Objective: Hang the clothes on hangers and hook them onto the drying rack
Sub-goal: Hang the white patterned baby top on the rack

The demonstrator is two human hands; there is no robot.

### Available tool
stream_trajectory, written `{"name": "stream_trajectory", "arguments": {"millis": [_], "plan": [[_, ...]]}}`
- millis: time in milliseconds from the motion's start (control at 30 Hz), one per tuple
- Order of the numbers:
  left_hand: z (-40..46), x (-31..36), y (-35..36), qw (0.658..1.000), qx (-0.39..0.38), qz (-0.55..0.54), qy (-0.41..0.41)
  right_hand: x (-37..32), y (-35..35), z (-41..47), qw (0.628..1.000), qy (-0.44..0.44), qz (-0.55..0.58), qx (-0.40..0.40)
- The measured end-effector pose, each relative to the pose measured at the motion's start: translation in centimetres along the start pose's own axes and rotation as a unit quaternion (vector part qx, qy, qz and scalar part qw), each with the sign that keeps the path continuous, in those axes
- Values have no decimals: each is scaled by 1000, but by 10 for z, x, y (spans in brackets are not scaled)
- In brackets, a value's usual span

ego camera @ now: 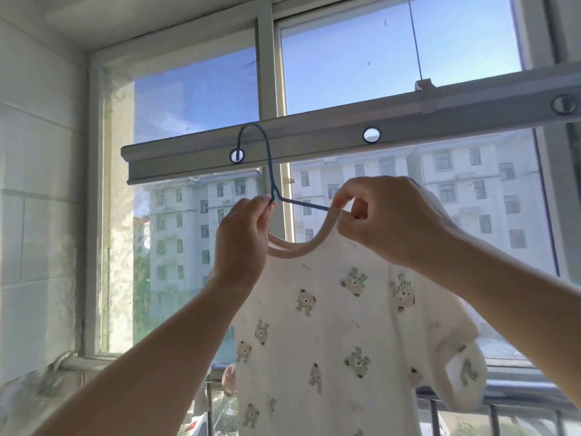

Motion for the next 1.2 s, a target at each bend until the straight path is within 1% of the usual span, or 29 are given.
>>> {"name": "stream_trajectory", "arguments": {"millis": [100,200,333,400,500,733,833,1033,1200], "plan": [[2,14,4,999,21,4,32,7,-7,-12,1000,14,8,5],[1,37,16,997,19,-13,71,16,-15,-25,999,30,4,-18],[-3,77,43,992,-12,-53,115,33,-31,-45,997,61,-9,-35],[-7,94,58,990,-38,-72,118,45,-39,-53,995,83,-8,-47],[-12,124,78,984,-44,-120,123,65,-54,-68,992,117,9,-55],[-18,200,120,968,-73,-187,149,117,-95,-98,985,166,-35,-3],[-15,221,135,966,-94,-187,150,139,-108,-104,982,184,-37,19],[1,241,151,964,-89,-198,157,160,-123,-98,979,187,-60,51],[8,244,162,962,-87,-210,153,164,-126,-91,979,181,-74,56]]}}
Point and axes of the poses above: each hand's wrist, its own z-axis towards the middle knuckle, its own y-axis out of the palm, x = y × z, the point moved 4 cm from there along z, towards the middle knuckle, and after that the axes turned 6 degrees about -x, right-handed, at the moved point
